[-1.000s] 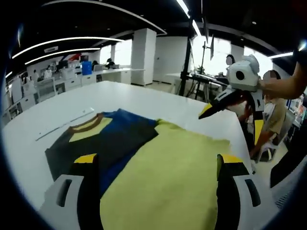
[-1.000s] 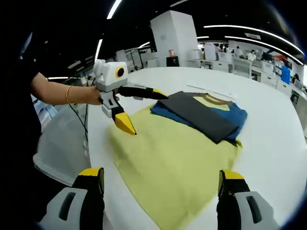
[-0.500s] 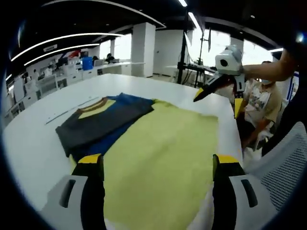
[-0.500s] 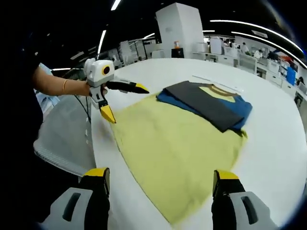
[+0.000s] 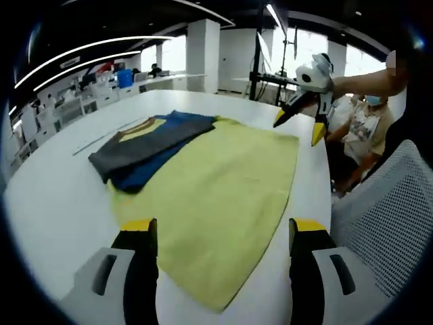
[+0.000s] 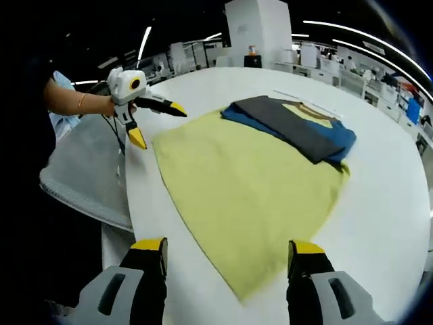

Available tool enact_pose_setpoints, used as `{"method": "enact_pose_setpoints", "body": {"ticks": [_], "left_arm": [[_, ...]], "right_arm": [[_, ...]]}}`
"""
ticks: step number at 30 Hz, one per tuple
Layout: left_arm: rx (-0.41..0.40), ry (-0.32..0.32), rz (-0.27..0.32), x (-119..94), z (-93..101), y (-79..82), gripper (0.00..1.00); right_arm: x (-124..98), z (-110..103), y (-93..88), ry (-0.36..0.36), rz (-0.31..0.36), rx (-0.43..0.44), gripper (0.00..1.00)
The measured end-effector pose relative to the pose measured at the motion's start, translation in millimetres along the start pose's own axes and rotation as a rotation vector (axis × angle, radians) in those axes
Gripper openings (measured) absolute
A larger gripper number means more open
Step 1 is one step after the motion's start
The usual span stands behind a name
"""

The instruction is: Fold the garment on the visible template until the final outline fits inside the template.

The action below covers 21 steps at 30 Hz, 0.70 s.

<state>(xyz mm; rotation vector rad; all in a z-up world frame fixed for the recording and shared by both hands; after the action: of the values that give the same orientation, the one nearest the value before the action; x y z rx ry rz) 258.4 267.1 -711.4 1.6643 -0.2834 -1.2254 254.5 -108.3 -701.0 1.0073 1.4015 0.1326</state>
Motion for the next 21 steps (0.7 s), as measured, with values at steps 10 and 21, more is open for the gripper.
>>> {"method": "enact_pose_setpoints", "body": {"ticks": [10,21], "left_arm": [[0.078,-0.001,-0.102,-9,-2.2,-16.1,0.56],[0.128,-0.013,-0.166,-9,-4.3,-28.8,0.42]], "right_arm": [[-2,5,-11.1,-0.010,-0.057,-0.057,0.50],[2,10,-18.6,0.005,-0.143,-0.140,0.35]]}}
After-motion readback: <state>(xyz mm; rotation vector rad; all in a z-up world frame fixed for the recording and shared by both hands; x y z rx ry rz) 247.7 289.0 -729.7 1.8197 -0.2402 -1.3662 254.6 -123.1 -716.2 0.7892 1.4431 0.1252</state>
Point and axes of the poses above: the point that each gripper's makers call its tool centre point, and the gripper's own axes: x roughly forward along the fingers, z roughly to its right, y roughly out of its top, the point moved 10 cm from there along -x, roughly backward along the fingers, and after that the axes turned 2 degrees about y, right-handed, at the moved point
